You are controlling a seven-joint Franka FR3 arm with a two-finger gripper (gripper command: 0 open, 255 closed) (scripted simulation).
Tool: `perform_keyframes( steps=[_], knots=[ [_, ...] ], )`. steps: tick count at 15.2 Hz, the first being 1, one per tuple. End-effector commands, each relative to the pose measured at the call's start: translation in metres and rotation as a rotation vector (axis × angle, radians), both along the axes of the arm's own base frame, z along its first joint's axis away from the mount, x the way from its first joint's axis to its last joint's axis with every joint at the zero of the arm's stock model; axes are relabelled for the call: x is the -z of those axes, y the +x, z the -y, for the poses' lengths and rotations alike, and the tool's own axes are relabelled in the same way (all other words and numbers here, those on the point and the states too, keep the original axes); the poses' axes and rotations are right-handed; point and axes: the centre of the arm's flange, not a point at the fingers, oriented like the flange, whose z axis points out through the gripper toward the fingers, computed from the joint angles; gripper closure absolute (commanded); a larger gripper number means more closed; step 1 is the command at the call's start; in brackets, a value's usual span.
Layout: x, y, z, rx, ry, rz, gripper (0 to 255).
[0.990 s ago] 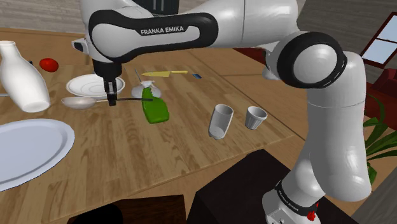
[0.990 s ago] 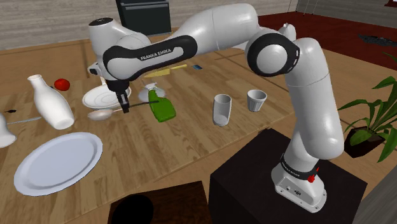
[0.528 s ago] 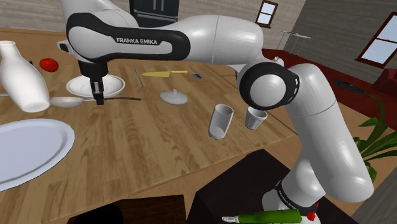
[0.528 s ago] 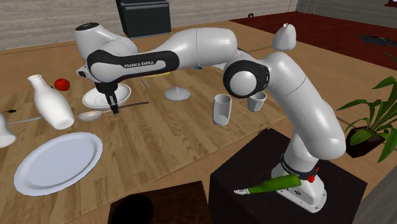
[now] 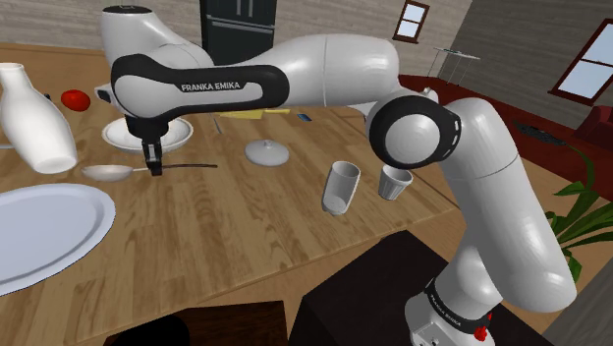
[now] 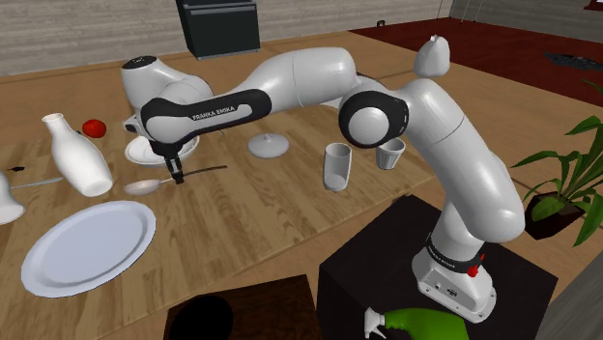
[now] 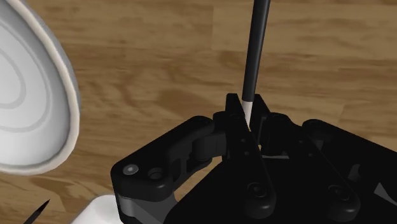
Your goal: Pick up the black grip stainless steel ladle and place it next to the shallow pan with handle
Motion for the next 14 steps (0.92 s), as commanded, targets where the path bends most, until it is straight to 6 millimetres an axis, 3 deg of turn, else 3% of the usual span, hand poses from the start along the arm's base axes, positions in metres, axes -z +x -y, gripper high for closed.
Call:
perform_keyframes(
  steps=[1, 7, 14],
  knots=[
    [0.011, 0.000, 0.001, 0.000, 0.000, 0.000, 255],
    [0.043, 0.000, 0.001, 0.000, 0.000, 0.000, 255],
    [0.043, 0.000, 0.001, 0.000, 0.000, 0.000, 255]
  ],
)
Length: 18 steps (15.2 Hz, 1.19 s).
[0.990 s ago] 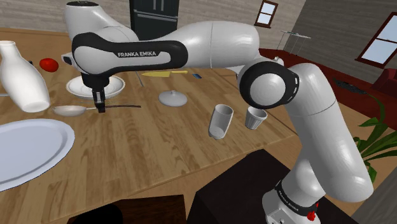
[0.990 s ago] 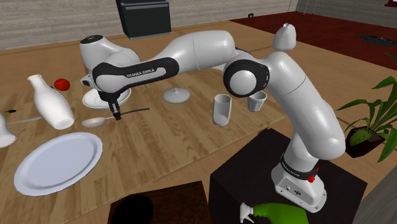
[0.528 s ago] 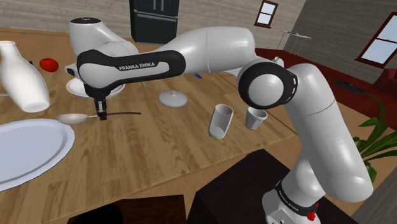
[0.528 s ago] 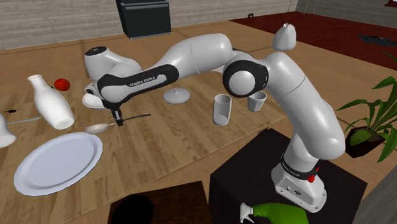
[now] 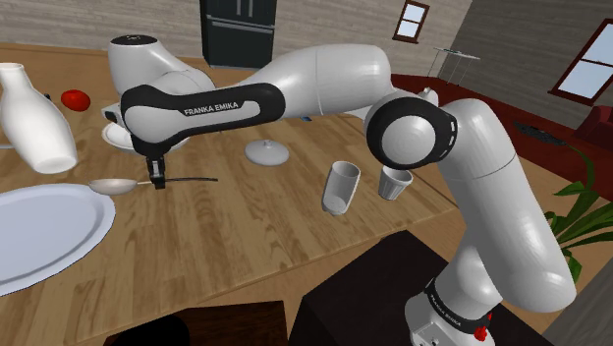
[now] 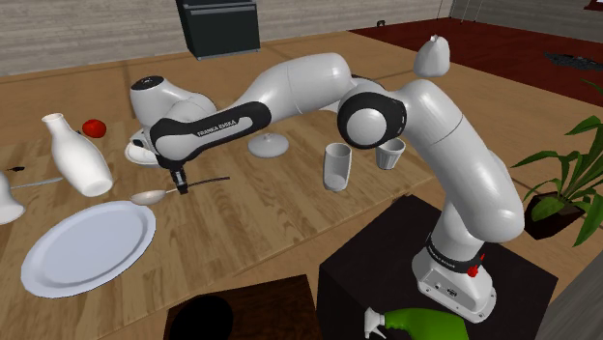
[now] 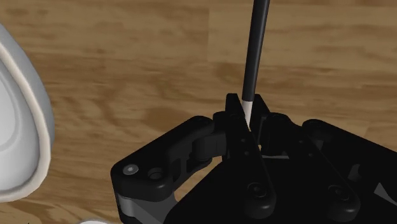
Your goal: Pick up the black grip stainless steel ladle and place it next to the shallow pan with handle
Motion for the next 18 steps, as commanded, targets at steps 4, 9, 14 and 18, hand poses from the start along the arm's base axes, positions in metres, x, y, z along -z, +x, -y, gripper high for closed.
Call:
perform_keyframes(
  steps=[4, 9, 14, 18],
  knots=[
    [0.000, 0.000, 0.000, 0.000, 0.000, 0.000, 0],
    [-0.026, -0.003, 0.000, 0.000, 0.000, 0.000, 0],
    [-0.050, -0.006, 0.000, 0.000, 0.000, 0.000, 0],
    [-0.050, -0.006, 0.000, 0.000, 0.000, 0.000, 0]
  ],
)
